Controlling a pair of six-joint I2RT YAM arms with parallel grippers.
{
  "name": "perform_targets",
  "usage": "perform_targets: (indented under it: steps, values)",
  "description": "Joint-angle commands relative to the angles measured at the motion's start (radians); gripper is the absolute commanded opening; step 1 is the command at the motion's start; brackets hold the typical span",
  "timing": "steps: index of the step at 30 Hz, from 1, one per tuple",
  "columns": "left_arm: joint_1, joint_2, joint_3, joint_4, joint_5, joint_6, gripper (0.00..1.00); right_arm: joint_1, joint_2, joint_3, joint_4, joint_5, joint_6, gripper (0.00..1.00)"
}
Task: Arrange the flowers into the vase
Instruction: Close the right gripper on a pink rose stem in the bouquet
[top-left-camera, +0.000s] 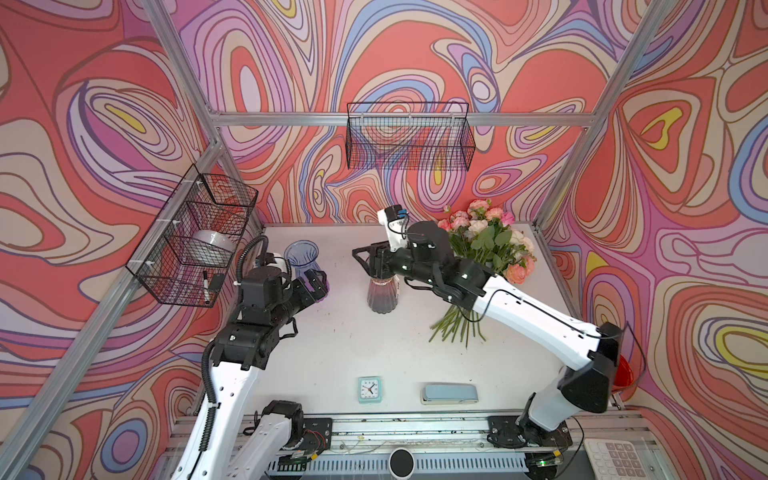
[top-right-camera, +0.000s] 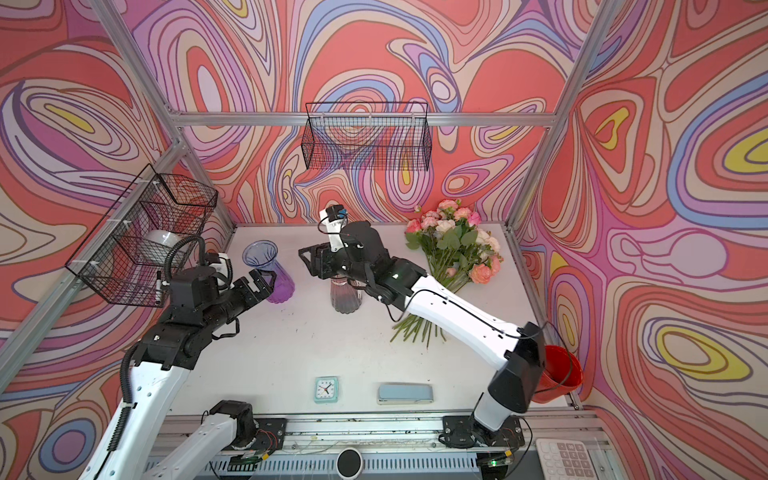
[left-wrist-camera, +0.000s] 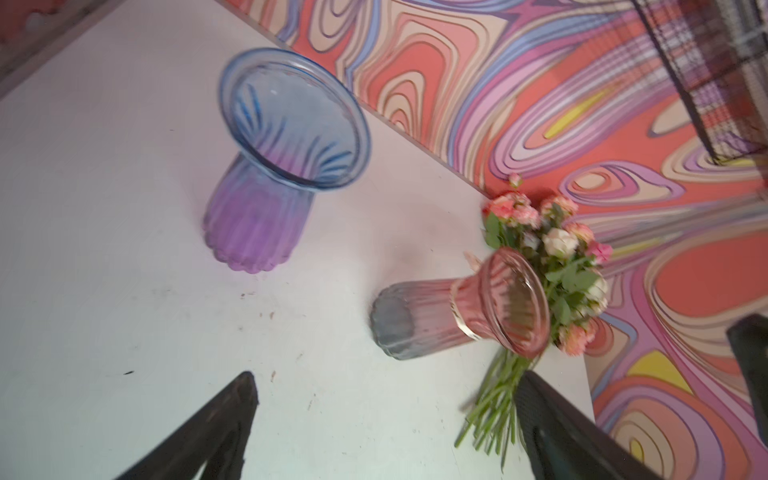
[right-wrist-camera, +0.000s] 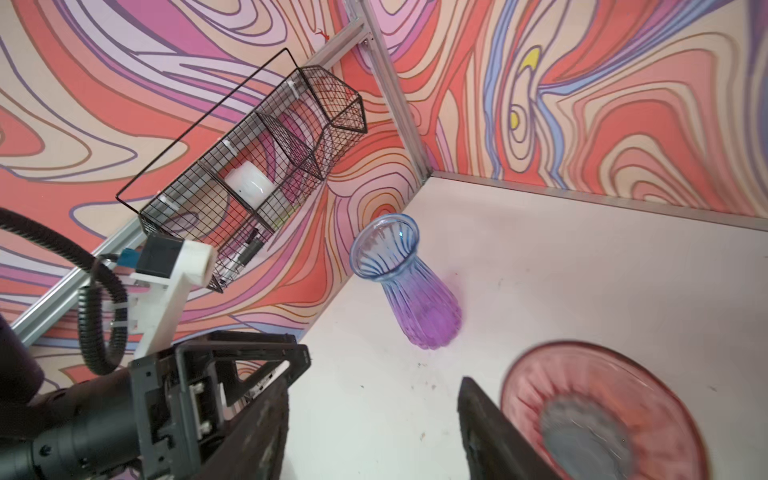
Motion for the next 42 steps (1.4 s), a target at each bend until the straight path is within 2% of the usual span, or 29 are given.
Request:
perform_targets:
  steps: [1,5,8,12,16,19,22,31,38,42]
  values:
    - [-0.120,-0.053,-0.061,0.027,-0.048,-0.034,1.00,-0.081,-0.105,-0.191,-0.073,0.143,0.052,0.68]
    - [-0.242,-0.076,-0.138,0.072,-0.074,-0.065,1.00,-0.261,-0.233,-0.409,-0.091,0.100,0.140,0.68]
    - [-0.273,-0.071,-0.189,0.118,-0.033,-0.086,1.00,-0.408,-0.261,-0.517,-0.103,0.075,0.172,0.66]
    - [-0.277,-0.057,-0.252,0.166,0.025,-0.096,1.00,-0.583,-0.195,-0.581,-0.084,0.021,0.176,0.60]
    - [-0.279,-0.049,-0.304,0.190,0.052,-0.097,1.00,-0.674,-0.065,-0.545,-0.048,0.004,0.153,0.60]
    - [-0.279,-0.041,-0.328,0.209,0.063,-0.099,1.00,-0.702,0.043,-0.478,-0.048,0.004,0.146,0.62]
    - [-0.278,-0.029,-0.336,0.219,0.063,-0.096,1.00,-0.711,0.127,-0.423,-0.062,0.034,0.143,0.59]
    - [-0.279,0.024,-0.342,0.242,0.060,-0.090,1.00,-0.753,0.247,-0.375,-0.055,0.049,0.125,0.38]
    - [-0.278,0.049,-0.340,0.256,0.062,-0.094,1.00,-0.755,0.261,-0.393,-0.047,0.052,0.110,0.29]
    - [-0.279,0.058,-0.339,0.258,0.059,-0.094,1.00,-0.753,0.262,-0.392,-0.057,0.067,0.097,0.15]
